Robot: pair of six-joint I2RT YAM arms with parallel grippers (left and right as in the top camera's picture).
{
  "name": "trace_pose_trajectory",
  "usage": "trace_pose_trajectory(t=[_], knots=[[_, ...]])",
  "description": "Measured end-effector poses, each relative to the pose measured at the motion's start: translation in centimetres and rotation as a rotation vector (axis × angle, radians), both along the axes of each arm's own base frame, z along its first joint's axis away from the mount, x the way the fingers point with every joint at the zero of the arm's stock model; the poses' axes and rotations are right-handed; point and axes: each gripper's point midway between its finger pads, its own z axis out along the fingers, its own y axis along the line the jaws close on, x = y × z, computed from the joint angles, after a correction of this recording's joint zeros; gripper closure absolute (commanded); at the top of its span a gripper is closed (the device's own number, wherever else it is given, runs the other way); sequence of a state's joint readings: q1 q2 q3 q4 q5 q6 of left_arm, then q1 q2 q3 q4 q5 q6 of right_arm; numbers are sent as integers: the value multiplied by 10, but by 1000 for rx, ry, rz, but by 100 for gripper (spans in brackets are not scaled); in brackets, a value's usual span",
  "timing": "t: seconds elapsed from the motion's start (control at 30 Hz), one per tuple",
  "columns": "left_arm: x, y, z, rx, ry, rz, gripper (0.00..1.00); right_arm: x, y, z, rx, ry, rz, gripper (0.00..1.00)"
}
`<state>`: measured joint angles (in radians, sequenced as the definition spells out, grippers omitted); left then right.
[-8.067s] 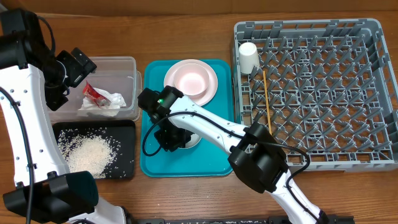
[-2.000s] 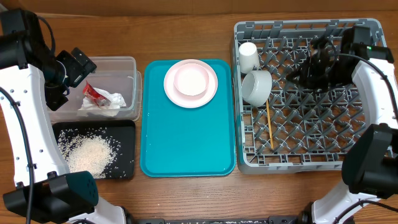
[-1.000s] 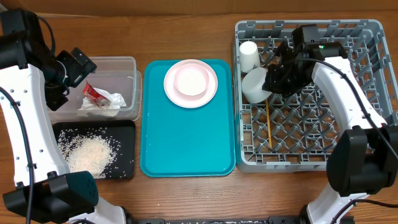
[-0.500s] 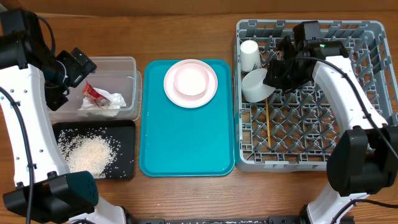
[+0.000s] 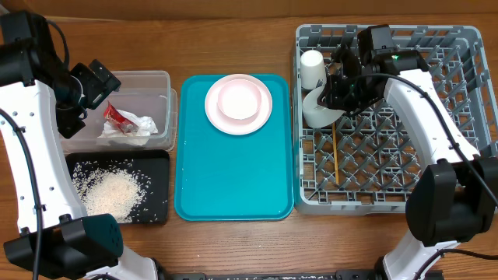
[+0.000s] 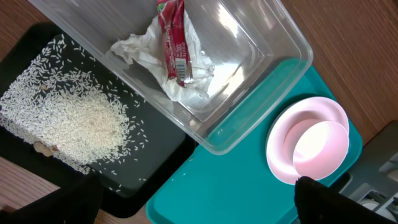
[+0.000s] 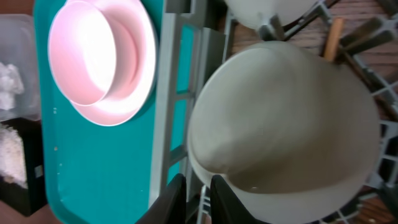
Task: Sort waste into correct bins and load items into the dishwasher
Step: 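Move the right gripper left over the pink bowl on the teal tray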
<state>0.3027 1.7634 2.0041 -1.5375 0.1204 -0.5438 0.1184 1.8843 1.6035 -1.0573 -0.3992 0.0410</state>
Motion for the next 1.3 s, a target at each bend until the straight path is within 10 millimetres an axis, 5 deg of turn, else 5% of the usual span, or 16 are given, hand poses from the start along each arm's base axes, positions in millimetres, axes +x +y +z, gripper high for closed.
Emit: trace_pose_trajectory(t=[0.57,0.77,1.0,1.3], knots=[[0,0,0,0,0,0,0,-10,-34,-16,-188,63,-113,79],[0,0,0,0,0,0,0,-16,-37,-4,-202,95,-125,78],[0,0,0,0,0,0,0,-2,-3,36,-92,13,-69,75],[0,0,0,0,0,0,0,-14,102,48,-45,-133,191,74]])
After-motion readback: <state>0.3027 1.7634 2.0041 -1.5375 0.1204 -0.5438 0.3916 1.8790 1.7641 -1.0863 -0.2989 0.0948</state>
